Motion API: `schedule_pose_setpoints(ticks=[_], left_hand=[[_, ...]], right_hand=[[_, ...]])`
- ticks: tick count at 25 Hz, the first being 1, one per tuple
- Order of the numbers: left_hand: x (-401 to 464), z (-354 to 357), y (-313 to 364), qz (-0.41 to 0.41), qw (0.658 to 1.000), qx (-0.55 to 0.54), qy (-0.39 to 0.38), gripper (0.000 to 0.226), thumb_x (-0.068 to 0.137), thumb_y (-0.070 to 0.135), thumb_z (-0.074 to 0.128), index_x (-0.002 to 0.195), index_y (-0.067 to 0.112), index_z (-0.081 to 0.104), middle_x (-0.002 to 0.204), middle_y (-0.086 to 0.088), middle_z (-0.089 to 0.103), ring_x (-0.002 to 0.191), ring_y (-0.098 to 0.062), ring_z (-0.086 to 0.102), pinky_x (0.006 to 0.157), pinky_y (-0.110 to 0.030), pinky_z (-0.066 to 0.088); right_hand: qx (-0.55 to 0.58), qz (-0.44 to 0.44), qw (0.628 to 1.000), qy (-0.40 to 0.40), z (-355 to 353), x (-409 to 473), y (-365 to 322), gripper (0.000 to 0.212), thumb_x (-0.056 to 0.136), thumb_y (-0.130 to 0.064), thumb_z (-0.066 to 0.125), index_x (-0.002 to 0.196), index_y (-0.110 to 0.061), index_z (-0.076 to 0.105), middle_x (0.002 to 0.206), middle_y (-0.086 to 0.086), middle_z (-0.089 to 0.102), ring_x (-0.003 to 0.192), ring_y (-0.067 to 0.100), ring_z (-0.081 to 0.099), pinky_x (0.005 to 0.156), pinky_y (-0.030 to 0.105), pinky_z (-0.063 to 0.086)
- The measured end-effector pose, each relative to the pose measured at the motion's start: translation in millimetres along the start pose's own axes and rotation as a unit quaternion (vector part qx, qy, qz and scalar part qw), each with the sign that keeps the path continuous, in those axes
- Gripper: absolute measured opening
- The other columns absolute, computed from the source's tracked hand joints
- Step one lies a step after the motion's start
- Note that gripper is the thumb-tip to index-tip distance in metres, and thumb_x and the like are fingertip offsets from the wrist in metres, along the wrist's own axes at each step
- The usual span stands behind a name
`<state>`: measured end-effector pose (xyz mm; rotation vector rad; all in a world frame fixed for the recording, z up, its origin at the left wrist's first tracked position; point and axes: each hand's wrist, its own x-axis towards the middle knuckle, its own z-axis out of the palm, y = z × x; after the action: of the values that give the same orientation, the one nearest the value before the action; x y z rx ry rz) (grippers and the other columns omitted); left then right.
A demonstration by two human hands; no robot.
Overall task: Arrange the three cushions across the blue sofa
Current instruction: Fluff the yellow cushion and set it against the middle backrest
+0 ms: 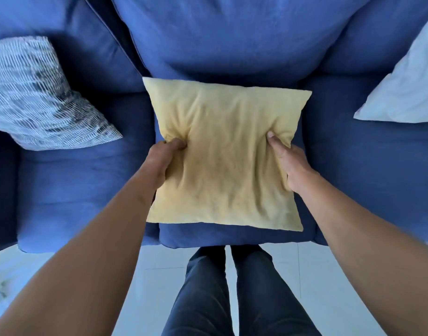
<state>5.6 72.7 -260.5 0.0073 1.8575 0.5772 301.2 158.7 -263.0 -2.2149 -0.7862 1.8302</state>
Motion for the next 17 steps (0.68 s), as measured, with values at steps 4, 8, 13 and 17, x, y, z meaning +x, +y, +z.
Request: schedule_pose_setpoints(ticks=[4, 8, 13, 17], left_hand=[[-48, -18, -11, 0.048, 0.995, -0.050, -0.069, 0.023, 0.082, 0.011, 0.074, 0.105, 0.015, 0.075, 0.093, -0.002, 0.087, 0.088, -0.025, 0.082, 0.066, -0.033, 0.064], [-81, -31, -22, 0.132, 0.986, -0.074, -0.073, 0.048, 0.066, 0.001, 0.073, 0.113, -0.003, 0.074, 0.109, -0.018, 0.082, 0.097, -0.029, 0.081, 0.078, -0.039, 0.063], [-83, -26, -2, 0.225, 0.969, -0.097, -0.032, 0.050, 0.062, -0.007, 0.071, 0.111, -0.002, 0.075, 0.108, -0.019, 0.083, 0.106, -0.034, 0.079, 0.086, -0.045, 0.065], [-56, -13, 31, 0.248, 0.966, -0.078, 0.006, 0.061, 0.061, -0.003, 0.073, 0.121, 0.000, 0.072, 0.114, -0.018, 0.081, 0.111, -0.036, 0.075, 0.095, -0.051, 0.062]], right_hand=[[0.081, -0.046, 0.993, -0.073, -24, -41, 6, 0.108, 0.046, -0.071, 0.093, 0.139, -0.025, 0.062, 0.131, -0.006, 0.075, 0.124, 0.019, 0.068, 0.115, 0.046, 0.045], [0.110, -0.117, 0.980, -0.121, -53, -71, 0, 0.065, 0.070, -0.023, 0.089, 0.130, -0.010, 0.069, 0.120, 0.010, 0.080, 0.111, 0.028, 0.076, 0.107, 0.056, 0.052], [0.078, -0.202, 0.973, -0.075, -57, -86, -36, 0.061, 0.067, -0.010, 0.081, 0.125, 0.000, 0.067, 0.116, 0.017, 0.079, 0.108, 0.032, 0.076, 0.098, 0.052, 0.058], [0.071, -0.218, 0.973, -0.034, -51, -54, -68, 0.060, 0.064, -0.013, 0.085, 0.122, -0.008, 0.070, 0.111, 0.009, 0.081, 0.104, 0.025, 0.078, 0.091, 0.045, 0.060]])
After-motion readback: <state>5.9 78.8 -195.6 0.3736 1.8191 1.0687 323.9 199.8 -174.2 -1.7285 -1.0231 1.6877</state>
